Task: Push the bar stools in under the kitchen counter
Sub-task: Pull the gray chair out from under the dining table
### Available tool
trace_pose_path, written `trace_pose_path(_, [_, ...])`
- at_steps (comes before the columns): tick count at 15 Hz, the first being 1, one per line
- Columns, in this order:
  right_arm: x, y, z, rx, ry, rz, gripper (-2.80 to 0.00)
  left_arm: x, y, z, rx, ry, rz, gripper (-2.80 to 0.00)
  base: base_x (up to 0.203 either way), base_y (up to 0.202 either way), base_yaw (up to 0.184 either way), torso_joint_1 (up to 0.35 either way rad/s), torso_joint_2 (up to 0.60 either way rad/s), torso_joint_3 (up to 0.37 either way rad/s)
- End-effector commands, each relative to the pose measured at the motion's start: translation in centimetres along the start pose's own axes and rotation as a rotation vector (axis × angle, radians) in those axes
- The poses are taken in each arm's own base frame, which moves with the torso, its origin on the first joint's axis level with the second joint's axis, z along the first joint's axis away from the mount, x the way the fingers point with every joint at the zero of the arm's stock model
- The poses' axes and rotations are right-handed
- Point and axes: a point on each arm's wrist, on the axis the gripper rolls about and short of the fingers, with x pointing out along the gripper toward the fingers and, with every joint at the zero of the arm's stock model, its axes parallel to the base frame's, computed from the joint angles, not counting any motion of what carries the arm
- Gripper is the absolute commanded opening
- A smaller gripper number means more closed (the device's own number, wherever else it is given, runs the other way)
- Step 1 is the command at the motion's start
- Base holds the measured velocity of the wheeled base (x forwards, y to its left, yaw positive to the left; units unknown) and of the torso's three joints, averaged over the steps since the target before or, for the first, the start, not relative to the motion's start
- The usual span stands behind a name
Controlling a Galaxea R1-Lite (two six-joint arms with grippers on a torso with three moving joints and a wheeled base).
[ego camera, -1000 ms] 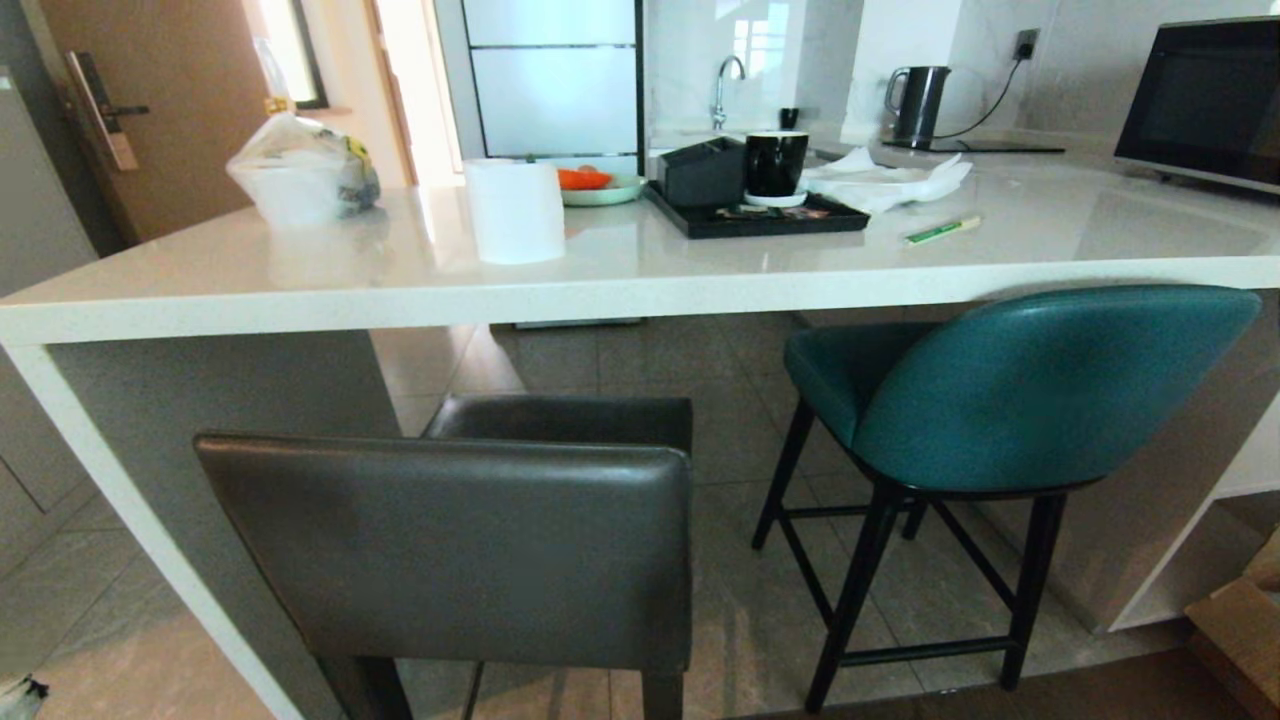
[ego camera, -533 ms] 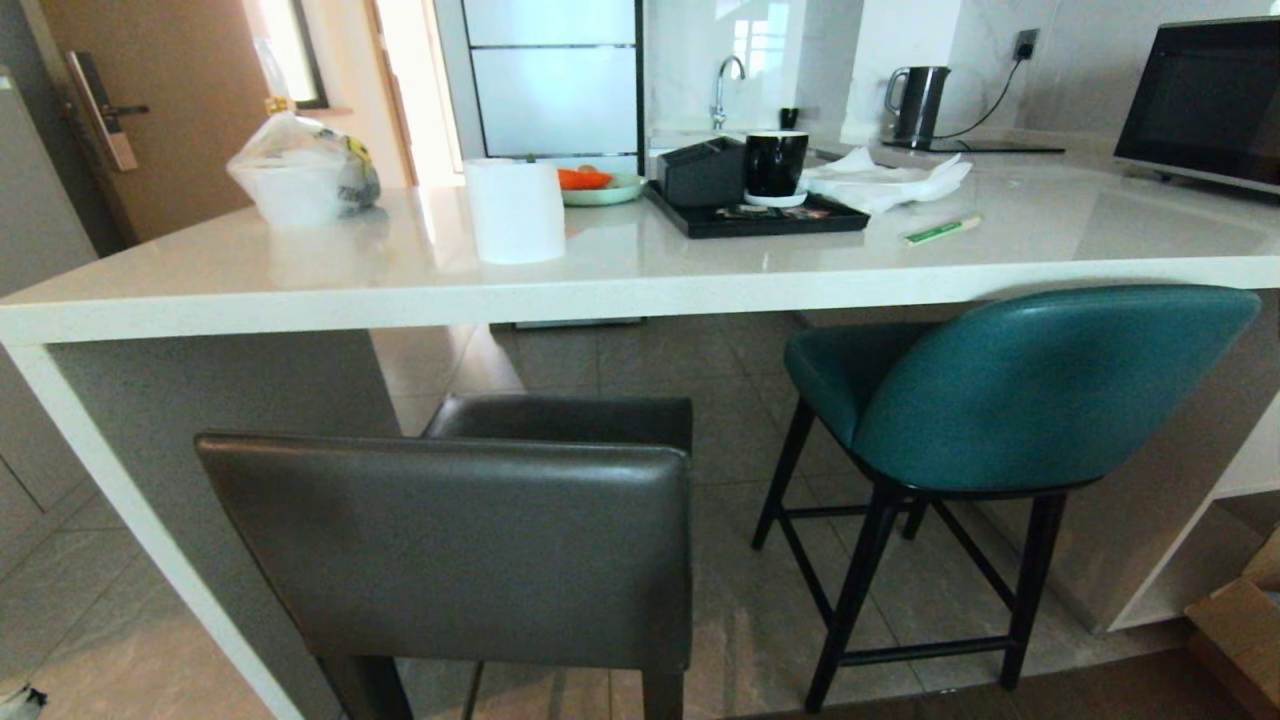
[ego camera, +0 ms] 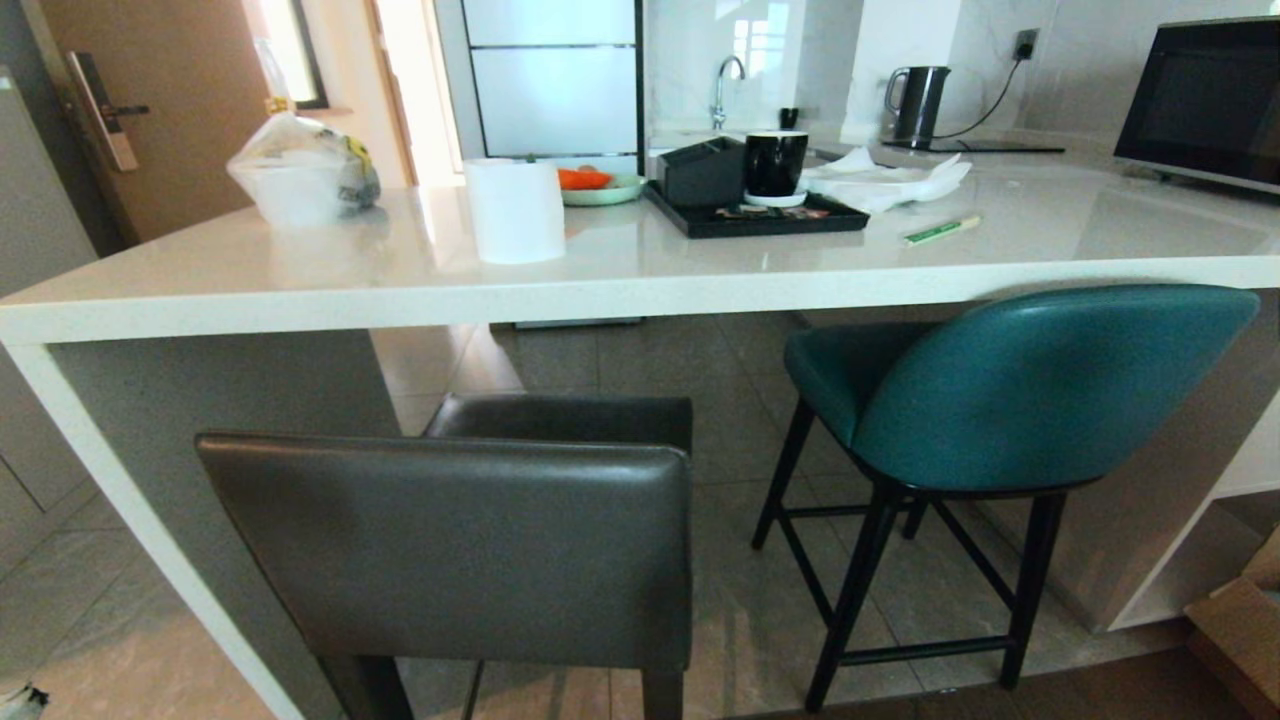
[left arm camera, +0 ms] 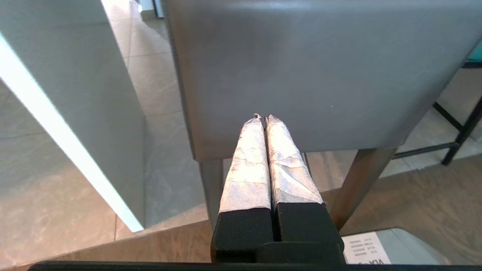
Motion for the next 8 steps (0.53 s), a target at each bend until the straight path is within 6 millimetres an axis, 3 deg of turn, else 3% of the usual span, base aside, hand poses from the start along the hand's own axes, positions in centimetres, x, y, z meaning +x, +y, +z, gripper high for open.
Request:
trace_pose_path(1, [0.5,-0.1,0.3,0.005,0.021,0.006,-2.80,0.4,-0.1,0.2,0.003,0.014,-0.009,-2.80,0.000,0.000,0.000,0.000,0.00,0.000])
trace_pose_path(5, [3.6,-0.9,3.6,0.006,0.057,0.049,-2.80,3.4,-1.2,3.7,-0.057,0.083,0.029,-2.80,0.000,0.000,0.000,0.000,0.00,0.000])
trace_pose_path(8, [4.5,-0.6,4.0,-0.034,0.062,0.148,-2.80,5.5,-1.2,5.9,-0.076,0.101,0.142,-2.80,0.000,0.000,0.000,0.000,0.00,0.000])
